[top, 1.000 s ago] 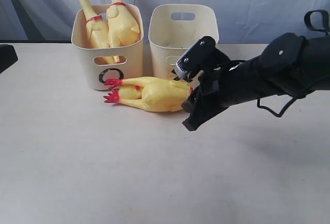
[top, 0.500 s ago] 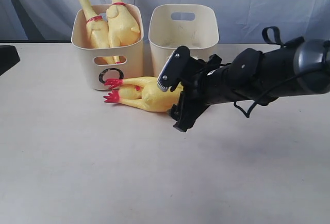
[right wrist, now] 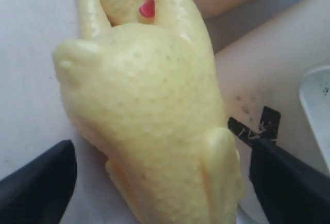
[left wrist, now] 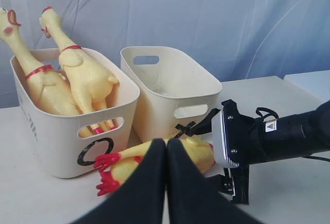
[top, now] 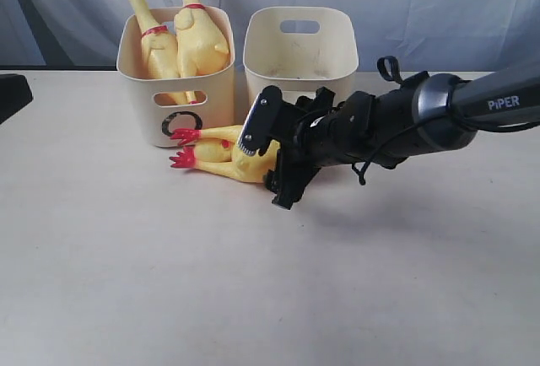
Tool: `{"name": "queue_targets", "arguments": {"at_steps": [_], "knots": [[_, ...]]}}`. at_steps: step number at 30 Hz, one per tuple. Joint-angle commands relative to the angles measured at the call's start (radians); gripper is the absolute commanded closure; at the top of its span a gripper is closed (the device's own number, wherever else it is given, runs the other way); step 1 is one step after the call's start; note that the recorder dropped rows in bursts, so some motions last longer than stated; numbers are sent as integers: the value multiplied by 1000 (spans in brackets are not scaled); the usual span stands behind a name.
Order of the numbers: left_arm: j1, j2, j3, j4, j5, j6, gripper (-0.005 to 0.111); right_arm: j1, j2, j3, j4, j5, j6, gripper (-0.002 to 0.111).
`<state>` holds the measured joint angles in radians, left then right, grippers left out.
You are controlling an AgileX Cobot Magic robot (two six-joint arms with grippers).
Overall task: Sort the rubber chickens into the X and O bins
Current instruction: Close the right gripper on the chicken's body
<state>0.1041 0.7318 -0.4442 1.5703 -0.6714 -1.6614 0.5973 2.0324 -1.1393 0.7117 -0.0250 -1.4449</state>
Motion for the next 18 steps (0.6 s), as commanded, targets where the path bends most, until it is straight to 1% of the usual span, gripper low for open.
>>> {"name": "queue_targets", "arguments": {"at_steps": [1,7,9,11,15,18], "knots": [[4,-8,6,-8,-1,-5,106,1,35,-8,-8,-13,-4,23],[4,-8,6,-8,-1,-5,106,1,48,-8,-8,-11,-4,23],[4,-8,6,-8,-1,-5,106,1,48,-8,-8,-11,-4,28],[4,-8,6,-8,-1,-2,106,1,48,-8,-8,-10,-4,39],[4,-8,6,-8,-1,-2,106,3,48,-8,-4,25,-4,69],[4,-8,6,-8,-1,-2,106,3,48,-8,-4,38,-4,87]]}}
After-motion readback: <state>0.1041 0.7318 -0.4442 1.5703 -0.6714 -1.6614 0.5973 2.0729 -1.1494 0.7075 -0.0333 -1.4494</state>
